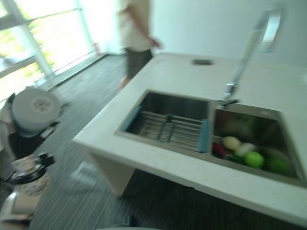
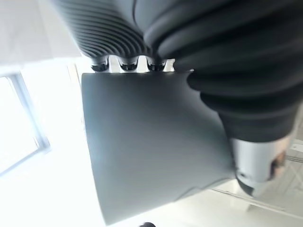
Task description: Place the dishes in the dishwasher.
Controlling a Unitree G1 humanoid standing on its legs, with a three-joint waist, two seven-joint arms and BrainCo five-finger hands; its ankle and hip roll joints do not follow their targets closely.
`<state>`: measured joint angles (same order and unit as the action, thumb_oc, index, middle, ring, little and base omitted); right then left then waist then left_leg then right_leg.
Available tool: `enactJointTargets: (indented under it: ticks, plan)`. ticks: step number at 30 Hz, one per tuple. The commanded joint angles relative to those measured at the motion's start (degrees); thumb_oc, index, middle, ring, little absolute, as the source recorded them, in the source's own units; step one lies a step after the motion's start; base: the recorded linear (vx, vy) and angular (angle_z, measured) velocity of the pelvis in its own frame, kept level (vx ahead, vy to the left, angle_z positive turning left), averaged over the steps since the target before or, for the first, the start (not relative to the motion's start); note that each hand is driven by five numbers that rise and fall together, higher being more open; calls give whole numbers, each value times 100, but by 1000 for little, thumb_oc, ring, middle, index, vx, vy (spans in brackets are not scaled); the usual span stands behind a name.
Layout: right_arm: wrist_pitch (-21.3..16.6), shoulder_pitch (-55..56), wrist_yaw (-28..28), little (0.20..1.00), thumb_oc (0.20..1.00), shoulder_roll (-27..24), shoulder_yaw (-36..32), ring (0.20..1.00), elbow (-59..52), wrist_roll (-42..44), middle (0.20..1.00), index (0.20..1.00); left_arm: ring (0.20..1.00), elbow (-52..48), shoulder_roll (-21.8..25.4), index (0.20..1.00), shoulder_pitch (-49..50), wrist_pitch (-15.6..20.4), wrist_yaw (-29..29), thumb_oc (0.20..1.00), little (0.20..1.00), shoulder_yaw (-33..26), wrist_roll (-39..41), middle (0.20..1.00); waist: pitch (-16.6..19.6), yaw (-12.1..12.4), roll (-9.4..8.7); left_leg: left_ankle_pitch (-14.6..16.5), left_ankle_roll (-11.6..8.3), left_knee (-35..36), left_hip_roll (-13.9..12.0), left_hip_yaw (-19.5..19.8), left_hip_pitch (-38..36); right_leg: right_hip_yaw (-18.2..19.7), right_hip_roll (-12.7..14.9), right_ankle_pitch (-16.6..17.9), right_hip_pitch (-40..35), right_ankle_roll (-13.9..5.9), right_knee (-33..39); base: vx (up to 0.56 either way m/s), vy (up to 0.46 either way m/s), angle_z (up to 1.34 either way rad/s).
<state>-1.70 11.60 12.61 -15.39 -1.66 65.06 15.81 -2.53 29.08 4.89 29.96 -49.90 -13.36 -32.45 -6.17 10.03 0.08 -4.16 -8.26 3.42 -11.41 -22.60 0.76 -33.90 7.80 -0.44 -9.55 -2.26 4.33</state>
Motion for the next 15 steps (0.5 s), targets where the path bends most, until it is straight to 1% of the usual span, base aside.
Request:
enactJointTargets:
  ticks: [1, 2, 3, 4, 5, 6, 7, 8, 10, 12, 13, 15]
  plan:
    - [-32, -444, -133, 1000, 1000, -125, -311, 1000, 180, 355, 1000, 1000, 200, -131, 452, 200, -370, 157, -265, 200, 200, -296, 141, 200, -140, -388, 43, 193, -74, -1139, -76, 291, -610, 285, 165, -67, 12, -382, -433, -337, 143, 89]
    - [-86, -443, -81, 1000, 1000, -136, -421, 1000, 262, 314, 1000, 1000, 200, -107, 402, 200, -401, 227, -261, 200, 200, -264, 234, 200, -129, -411, -9, 423, 57, -1507, 67, 360, -640, 272, 213, -1, 173, -356, -511, -275, 180, 82]
    - [-162, -420, -17, 1000, 1000, -132, -484, 1000, 368, 372, 1000, 1000, 200, -87, 372, 200, -421, 350, -149, 200, 200, -265, 361, 200, -86, -444, -5, 558, 123, -1613, 141, 343, -730, 196, 220, 27, 288, -348, -573, -279, 245, 75]
    - [-249, -387, 4, 1000, 1000, -106, -527, 1000, 439, 472, 1000, 1000, 200, -77, 355, 200, -442, 467, -62, 200, 200, -250, 429, 200, -41, -490, 17, 633, 154, -1541, 181, 263, -874, 96, 221, 60, 370, -358, -607, -257, 403, 88]
    - [-344, -329, -20, 1000, 1000, -53, -609, 1000, 509, 651, 1000, 1000, 200, -66, 391, 200, -519, 611, 138, 200, 200, -165, 617, 200, 21, -615, 95, 785, 234, -1087, 272, 55, -1150, -89, 306, 172, 499, -446, -714, -211, 414, 179]
    - [-343, -315, -53, 1000, 1000, -36, -609, 1000, 499, 713, 1000, 1000, 200, -65, 393, 200, -569, 667, 248, 200, 200, -106, 698, 200, 27, -672, 116, 873, 272, -833, 319, -44, -1293, -176, 392, 228, 569, -509, -794, -215, 561, 207]
    - [-340, -295, -132, 1000, 1000, 28, -678, 1000, 442, 631, 1000, 1000, 200, -90, 401, 200, -624, 696, 406, 200, 200, 14, 896, 200, 16, -743, 140, 977, 340, -513, 429, -78, -1446, -218, 555, 348, 657, -647, -889, -179, 537, 204]
    - [-285, -313, -221, 1000, 1000, 72, -665, 1000, 356, 635, 1000, 1000, 200, -139, 385, 200, -660, 682, 580, 200, 200, 120, 1198, 200, 4, -711, 152, 1030, 419, -411, 552, 53, -1436, -175, 662, 421, 674, -743, -917, -184, 577, 118]
    - [-241, -354, -263, 1000, 1000, 110, -632, 1000, 254, 647, 1000, 1000, 200, -180, 379, 200, -697, 680, 810, 200, 200, 211, 1526, 200, -28, -650, 163, 1105, 512, -395, 686, 161, -1388, -146, 843, 511, 675, -819, -981, -121, 391, 77]
    - [-263, -388, -249, 1000, 1000, 141, -597, 1000, 195, 635, 1000, 1000, 200, -199, 391, 200, -721, 653, 911, 200, 200, 252, 1574, 200, -63, -587, 158, 1160, 588, -407, 793, 268, -1349, -113, 983, 635, 674, -871, -1055, -90, 311, 50]
    - [-248, -418, -244, 1000, 1000, 176, -575, 1000, 122, 638, 1000, 1000, 200, -239, 386, 200, -741, 613, 992, 200, 200, 270, 1561, 200, -91, -530, 153, 1187, 670, -395, 888, 351, -1320, -82, 1118, 738, 673, -930, -1156, -87, 329, 31]
    - [-238, -463, -212, 1000, 1000, 209, -529, 1000, 27, 590, 1000, 1000, 200, -290, 404, 200, -771, 530, 1120, 200, 200, 300, 1599, 200, -136, -471, 152, 1223, 802, -377, 1027, 448, -1288, -2, 1290, 843, 702, -997, -1403, -83, 322, 36]
